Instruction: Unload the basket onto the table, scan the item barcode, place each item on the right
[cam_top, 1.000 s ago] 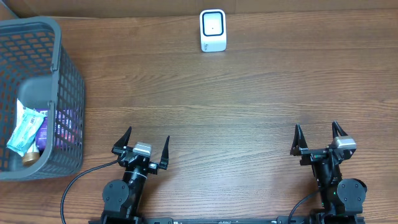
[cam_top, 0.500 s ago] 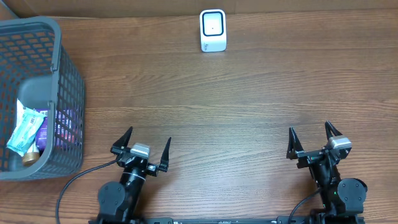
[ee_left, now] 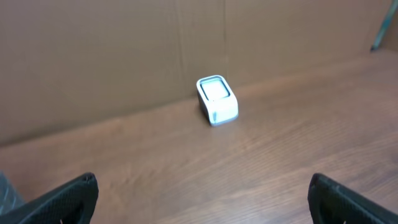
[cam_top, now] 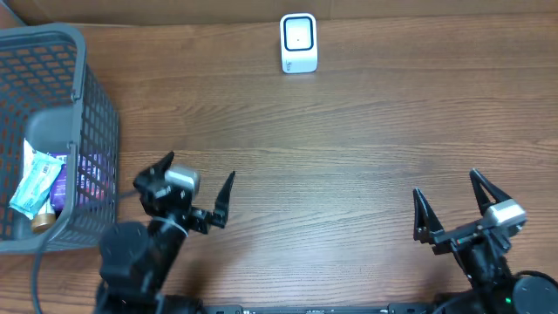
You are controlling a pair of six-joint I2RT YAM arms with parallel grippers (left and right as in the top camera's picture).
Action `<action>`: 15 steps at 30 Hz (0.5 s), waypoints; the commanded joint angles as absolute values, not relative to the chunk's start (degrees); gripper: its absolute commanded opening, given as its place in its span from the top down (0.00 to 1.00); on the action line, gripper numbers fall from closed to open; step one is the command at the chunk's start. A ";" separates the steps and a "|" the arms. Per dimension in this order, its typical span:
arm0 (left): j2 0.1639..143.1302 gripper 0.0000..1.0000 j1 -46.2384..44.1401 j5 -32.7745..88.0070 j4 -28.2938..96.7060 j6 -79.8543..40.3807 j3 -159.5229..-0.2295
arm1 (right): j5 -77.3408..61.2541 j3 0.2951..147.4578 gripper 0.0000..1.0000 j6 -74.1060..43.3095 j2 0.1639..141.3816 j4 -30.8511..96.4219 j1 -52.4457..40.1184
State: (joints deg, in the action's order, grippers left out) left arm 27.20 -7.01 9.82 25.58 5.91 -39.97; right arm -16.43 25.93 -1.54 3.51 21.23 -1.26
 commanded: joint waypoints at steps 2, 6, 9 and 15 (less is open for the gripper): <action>37.58 0.00 -6.72 10.57 33.80 4.86 -55.64 | -17.15 34.57 0.00 -1.85 8.97 24.60 -1.65; 47.94 0.00 -6.72 10.59 46.26 4.82 -71.11 | -19.27 42.78 0.00 -1.61 17.50 27.86 -1.65; 56.03 0.00 -6.72 10.61 56.31 4.67 -83.85 | -21.28 49.91 0.00 -1.39 25.30 31.14 -1.65; 71.24 0.00 -6.72 10.66 74.28 4.69 -109.30 | -22.81 66.59 0.00 -1.19 42.74 44.07 -1.65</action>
